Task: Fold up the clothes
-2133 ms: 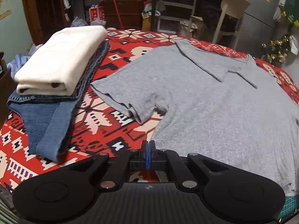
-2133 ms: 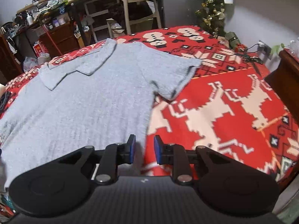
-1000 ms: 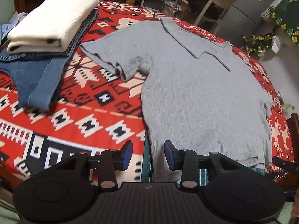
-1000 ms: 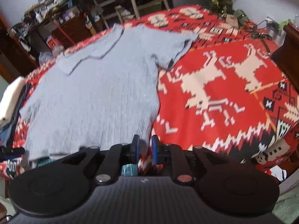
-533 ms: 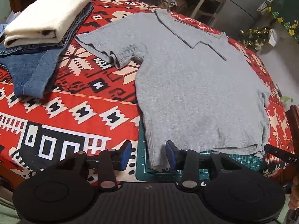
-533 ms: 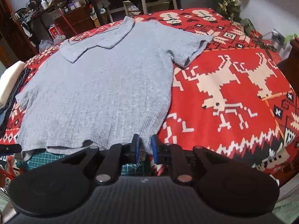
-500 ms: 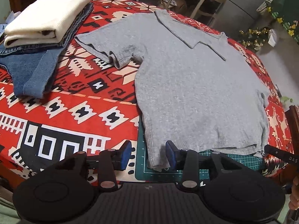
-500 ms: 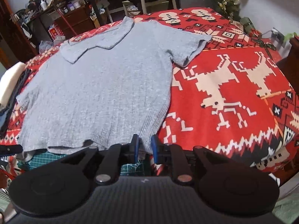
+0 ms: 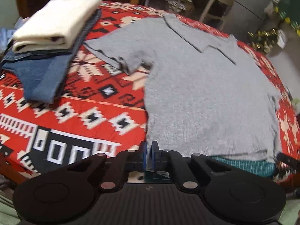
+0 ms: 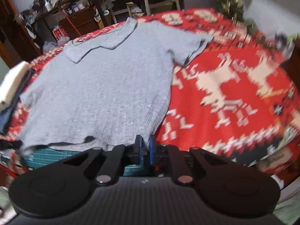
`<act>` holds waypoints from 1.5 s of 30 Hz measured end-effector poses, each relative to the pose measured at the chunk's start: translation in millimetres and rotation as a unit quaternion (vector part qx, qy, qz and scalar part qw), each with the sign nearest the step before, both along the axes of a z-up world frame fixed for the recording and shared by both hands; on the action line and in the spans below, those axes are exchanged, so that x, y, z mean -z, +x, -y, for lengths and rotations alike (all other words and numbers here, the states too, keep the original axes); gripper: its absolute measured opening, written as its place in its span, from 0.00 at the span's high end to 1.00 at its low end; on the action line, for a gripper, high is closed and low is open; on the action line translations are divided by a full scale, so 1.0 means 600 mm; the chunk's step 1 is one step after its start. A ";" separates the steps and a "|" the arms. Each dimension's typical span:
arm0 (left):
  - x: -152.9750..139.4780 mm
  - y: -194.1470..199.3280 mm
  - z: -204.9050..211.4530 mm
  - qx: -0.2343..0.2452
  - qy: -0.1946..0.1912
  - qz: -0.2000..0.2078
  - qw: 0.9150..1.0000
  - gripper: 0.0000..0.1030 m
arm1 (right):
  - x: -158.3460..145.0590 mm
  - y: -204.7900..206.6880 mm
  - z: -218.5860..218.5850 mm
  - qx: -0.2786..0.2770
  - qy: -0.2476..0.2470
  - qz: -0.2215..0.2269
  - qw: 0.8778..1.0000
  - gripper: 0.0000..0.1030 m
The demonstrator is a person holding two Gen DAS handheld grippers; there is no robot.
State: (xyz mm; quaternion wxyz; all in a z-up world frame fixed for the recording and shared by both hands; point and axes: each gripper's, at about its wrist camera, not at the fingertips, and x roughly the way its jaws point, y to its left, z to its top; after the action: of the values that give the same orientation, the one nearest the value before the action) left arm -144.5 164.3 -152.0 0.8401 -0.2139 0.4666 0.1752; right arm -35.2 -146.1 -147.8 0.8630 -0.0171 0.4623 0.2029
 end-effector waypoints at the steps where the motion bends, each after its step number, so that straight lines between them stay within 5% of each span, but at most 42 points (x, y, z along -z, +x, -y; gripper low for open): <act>1: -0.002 -0.003 -0.005 -0.006 -0.001 0.001 1.000 0.95 | -0.006 -0.001 0.001 -0.001 -0.020 0.011 1.000 0.94; 4: -0.002 -0.006 -0.012 -0.012 -0.008 0.002 1.000 0.95 | -0.020 0.005 0.015 0.006 -0.061 0.024 0.998 0.94; 12: 0.004 0.000 0.000 0.005 -0.004 -0.006 1.000 0.95 | -0.030 0.020 0.082 0.031 0.042 -0.006 0.999 0.88; 24: 0.008 -0.002 -0.002 0.003 -0.006 -0.008 1.000 0.92 | 0.005 0.035 0.085 0.064 0.100 -0.042 0.992 0.83; 26: 0.009 -0.002 -0.002 0.000 -0.002 -0.007 1.000 0.92 | 0.015 0.035 0.084 0.071 0.106 -0.045 0.991 0.94; 36: -0.039 -0.019 0.005 0.020 0.005 0.013 1.000 0.96 | -0.045 0.011 0.108 0.068 0.087 -0.001 0.994 0.97; 45: 0.007 -0.013 -0.004 0.022 -0.008 -0.038 0.999 0.97 | 0.016 0.020 0.106 0.070 0.052 -0.053 0.995 0.95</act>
State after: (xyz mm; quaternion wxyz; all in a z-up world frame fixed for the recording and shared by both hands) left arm -152.3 166.9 -156.0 0.8238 -0.2033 0.5039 0.1615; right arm -23.0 -209.7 -157.4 0.8492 0.0713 0.4959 0.1667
